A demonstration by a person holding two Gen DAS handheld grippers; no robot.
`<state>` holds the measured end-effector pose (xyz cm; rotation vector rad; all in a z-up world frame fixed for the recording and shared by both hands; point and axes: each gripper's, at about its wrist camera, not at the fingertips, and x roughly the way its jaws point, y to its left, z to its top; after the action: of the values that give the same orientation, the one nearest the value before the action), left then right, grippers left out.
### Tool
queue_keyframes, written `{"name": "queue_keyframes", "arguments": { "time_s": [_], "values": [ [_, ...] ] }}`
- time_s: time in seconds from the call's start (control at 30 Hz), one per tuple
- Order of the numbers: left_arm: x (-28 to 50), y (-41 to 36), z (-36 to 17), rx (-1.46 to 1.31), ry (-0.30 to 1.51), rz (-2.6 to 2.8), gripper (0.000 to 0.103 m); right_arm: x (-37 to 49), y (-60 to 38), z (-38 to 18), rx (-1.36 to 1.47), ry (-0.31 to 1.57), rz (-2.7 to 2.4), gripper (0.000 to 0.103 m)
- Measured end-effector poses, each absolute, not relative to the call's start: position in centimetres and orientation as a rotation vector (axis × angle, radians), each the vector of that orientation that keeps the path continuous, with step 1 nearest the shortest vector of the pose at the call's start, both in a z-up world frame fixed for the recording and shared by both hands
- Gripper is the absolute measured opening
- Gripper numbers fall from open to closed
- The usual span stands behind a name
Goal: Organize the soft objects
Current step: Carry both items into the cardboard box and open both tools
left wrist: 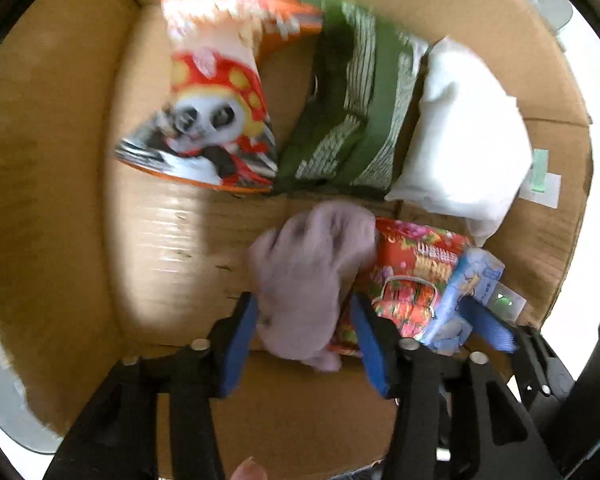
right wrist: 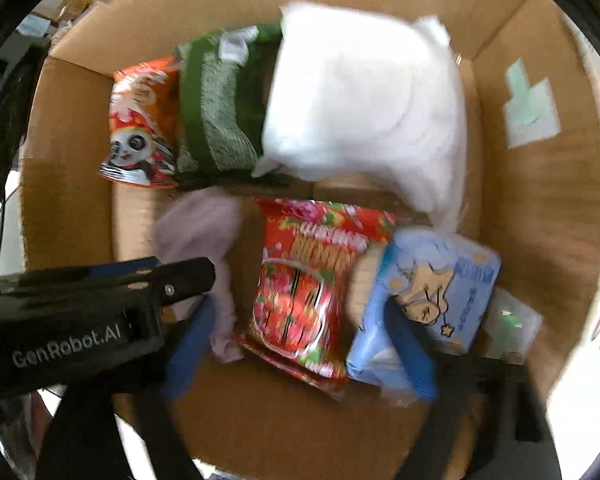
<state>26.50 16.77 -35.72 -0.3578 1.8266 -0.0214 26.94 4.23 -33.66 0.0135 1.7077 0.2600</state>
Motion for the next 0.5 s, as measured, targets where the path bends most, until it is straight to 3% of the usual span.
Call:
{"name": "queue_keyframes", "arguments": {
  "time_s": [0.17,0.23,0.27,0.5],
  "values": [
    [26.1,17.5,-31.7,-0.313,1.724,0.016,0.09,26.5,4.3,-30.2,-0.042,1.658,0.233,0.091],
    [25.2,17.7,-29.7,-0.276,1.678,0.033,0.099,26.1,3.8,-29.1,-0.048,1.644,0.226,0.098],
    [24.8,17.6,-28.9,-0.262,1.659,0.037,0.1,25.9,3.6,-28.4,-0.043,1.631,0.234,0.103],
    [22.4,16.0,-24.2,-0.223,1.545,0.054,0.1,23.5,0.2,-24.4,-0.032,1.537,0.233,0.103]
  ]
}}
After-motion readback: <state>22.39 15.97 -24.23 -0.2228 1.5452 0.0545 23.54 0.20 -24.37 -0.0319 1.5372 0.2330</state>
